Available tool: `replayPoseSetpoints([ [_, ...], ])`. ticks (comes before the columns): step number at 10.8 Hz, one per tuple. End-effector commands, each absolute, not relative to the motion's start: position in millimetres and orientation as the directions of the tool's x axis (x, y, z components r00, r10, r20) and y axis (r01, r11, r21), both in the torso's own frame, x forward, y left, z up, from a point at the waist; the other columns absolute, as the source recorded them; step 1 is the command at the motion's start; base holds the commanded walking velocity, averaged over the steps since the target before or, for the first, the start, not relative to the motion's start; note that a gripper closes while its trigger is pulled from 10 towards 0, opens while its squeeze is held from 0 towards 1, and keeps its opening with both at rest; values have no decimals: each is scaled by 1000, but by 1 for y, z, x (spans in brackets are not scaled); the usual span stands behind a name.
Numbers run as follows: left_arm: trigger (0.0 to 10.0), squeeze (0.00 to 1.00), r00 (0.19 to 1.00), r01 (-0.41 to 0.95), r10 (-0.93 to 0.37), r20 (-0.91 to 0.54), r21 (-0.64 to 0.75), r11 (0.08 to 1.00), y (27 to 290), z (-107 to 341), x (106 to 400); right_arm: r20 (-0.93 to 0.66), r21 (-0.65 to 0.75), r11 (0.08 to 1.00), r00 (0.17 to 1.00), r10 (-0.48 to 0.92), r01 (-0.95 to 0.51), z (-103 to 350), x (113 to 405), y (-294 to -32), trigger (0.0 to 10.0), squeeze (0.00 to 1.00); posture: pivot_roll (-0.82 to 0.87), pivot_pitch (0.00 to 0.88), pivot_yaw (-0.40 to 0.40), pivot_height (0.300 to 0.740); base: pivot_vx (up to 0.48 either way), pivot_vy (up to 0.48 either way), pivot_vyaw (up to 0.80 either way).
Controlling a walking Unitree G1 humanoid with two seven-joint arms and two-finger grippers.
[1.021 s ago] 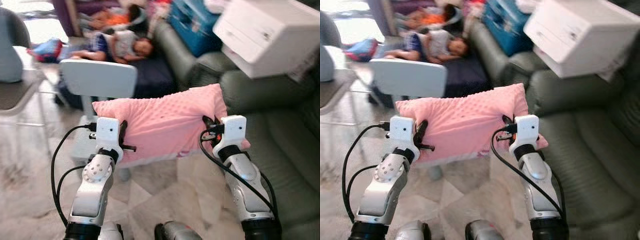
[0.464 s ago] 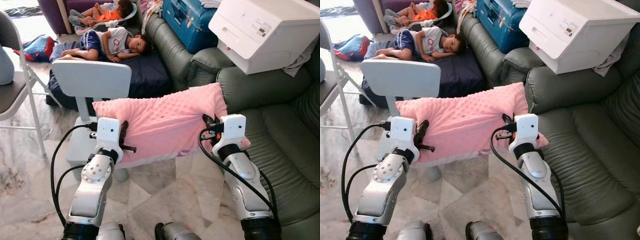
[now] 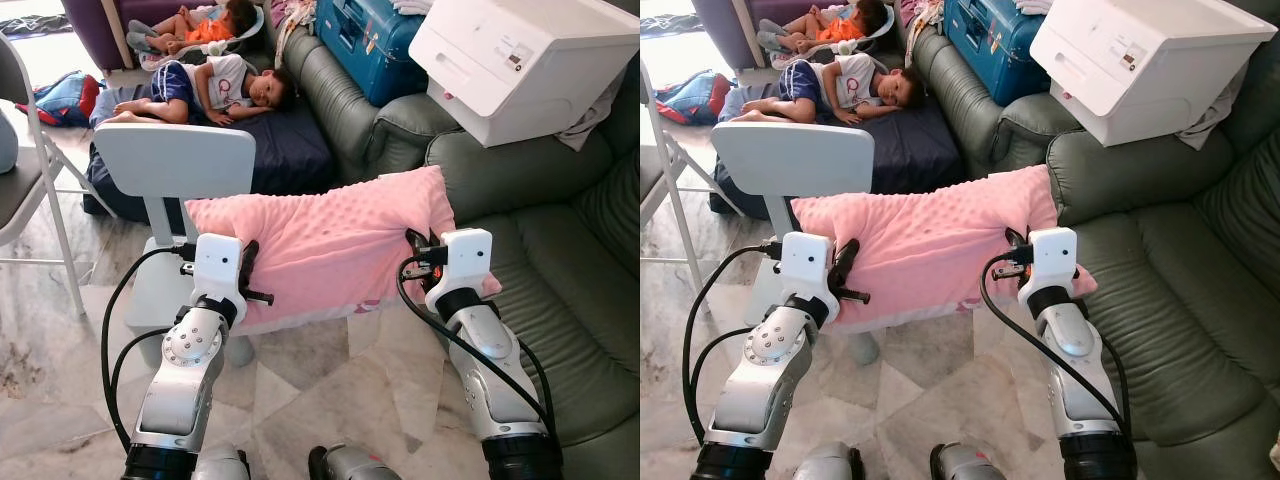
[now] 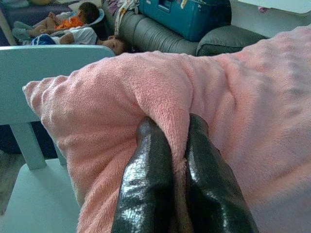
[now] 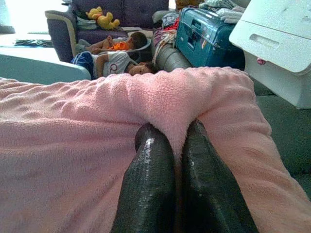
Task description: Move the pillow to the sofa
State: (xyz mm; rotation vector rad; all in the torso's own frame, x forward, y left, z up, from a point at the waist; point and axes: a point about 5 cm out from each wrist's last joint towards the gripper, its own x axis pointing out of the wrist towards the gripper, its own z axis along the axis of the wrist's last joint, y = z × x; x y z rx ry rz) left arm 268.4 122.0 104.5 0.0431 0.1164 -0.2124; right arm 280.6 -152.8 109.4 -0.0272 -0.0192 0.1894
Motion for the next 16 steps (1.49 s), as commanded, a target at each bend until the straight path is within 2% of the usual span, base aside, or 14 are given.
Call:
replayPoseSetpoints([
  [1, 10000, 0, 966, 244, -240, -90, 33, 969, 117, 110, 267, 29, -34, 985, 985, 168, -167, 112, 283, -157, 10000, 0, -46, 81, -73, 740, 277, 0, -800],
  [8, 10000, 0, 962, 257, -252, -102, 35, 966, 116, 107, 266, 27, -38, 985, 985, 170, -169, 111, 282, -156, 10000, 0, -49, 89, -72, 740, 313, 0, -800],
  [10, 10000, 0, 961, 261, -256, -102, 35, 965, 116, 107, 267, 30, -35, 984, 984, 173, -172, 112, 282, -156, 10000, 0, -54, 97, -72, 740, 317, 0, -238],
  [16, 10000, 0, 962, 258, -254, -103, 34, 965, 116, 107, 267, 24, -34, 983, 983, 180, -179, 112, 284, -153, 10000, 0, -54, 118, -73, 740, 317, 0, -798],
])
